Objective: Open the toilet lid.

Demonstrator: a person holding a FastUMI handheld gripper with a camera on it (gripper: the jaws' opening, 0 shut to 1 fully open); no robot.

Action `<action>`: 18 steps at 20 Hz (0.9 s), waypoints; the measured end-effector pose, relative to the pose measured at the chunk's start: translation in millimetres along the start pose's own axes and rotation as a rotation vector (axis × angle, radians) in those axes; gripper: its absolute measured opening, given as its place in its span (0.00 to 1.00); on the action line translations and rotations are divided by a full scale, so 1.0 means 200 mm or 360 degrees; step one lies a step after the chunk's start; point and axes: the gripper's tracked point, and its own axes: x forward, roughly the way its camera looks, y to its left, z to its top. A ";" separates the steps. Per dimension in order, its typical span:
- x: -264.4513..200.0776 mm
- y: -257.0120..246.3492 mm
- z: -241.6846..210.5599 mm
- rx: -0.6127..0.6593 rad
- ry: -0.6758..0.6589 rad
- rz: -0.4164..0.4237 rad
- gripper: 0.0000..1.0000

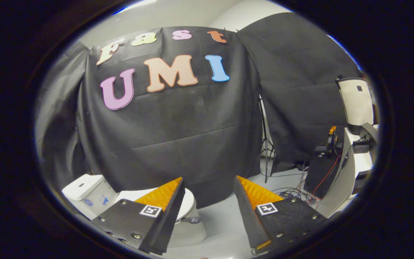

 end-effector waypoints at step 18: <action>0.17 -0.15 -0.44 0.0569 0.0198 -0.0047 0.84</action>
